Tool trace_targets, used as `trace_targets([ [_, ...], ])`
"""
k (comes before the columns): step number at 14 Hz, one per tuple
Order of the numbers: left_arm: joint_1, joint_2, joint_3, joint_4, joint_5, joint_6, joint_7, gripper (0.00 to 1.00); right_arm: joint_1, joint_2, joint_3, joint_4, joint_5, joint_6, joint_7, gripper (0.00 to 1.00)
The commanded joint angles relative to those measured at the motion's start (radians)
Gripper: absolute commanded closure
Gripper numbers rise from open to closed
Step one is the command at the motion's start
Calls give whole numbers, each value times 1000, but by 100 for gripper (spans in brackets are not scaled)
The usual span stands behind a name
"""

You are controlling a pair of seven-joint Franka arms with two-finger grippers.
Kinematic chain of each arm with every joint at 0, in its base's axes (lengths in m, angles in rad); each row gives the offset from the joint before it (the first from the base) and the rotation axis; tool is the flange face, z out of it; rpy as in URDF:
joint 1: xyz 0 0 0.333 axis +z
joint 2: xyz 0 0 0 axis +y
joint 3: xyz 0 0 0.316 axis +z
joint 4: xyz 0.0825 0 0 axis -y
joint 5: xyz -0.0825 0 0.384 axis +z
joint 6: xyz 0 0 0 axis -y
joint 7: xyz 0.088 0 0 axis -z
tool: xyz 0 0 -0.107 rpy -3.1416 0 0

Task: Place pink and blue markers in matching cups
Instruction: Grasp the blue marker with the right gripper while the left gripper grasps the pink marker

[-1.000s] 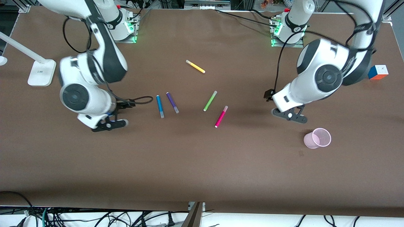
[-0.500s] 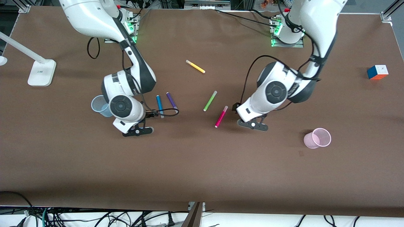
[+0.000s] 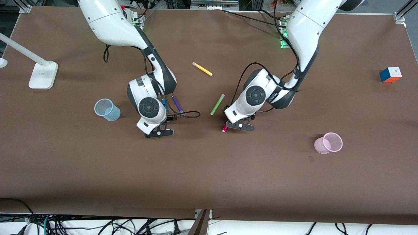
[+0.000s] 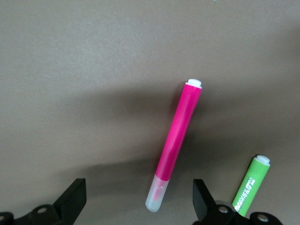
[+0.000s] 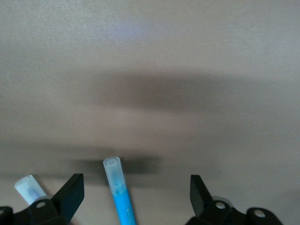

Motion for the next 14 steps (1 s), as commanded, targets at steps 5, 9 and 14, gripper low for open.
trace_targets([
  [5, -44, 41, 12, 14, 28, 1, -30, 38, 16, 6, 3, -55, 19, 87, 5, 8],
  [9, -42, 38, 12, 14, 29, 1, -30, 80, 15, -1, 6, -55, 22, 86, -1, 72],
  [14, -30, 20, 14, 14, 40, -31, -13, 100, 15, -3, 6, -55, 22, 95, -5, 99],
])
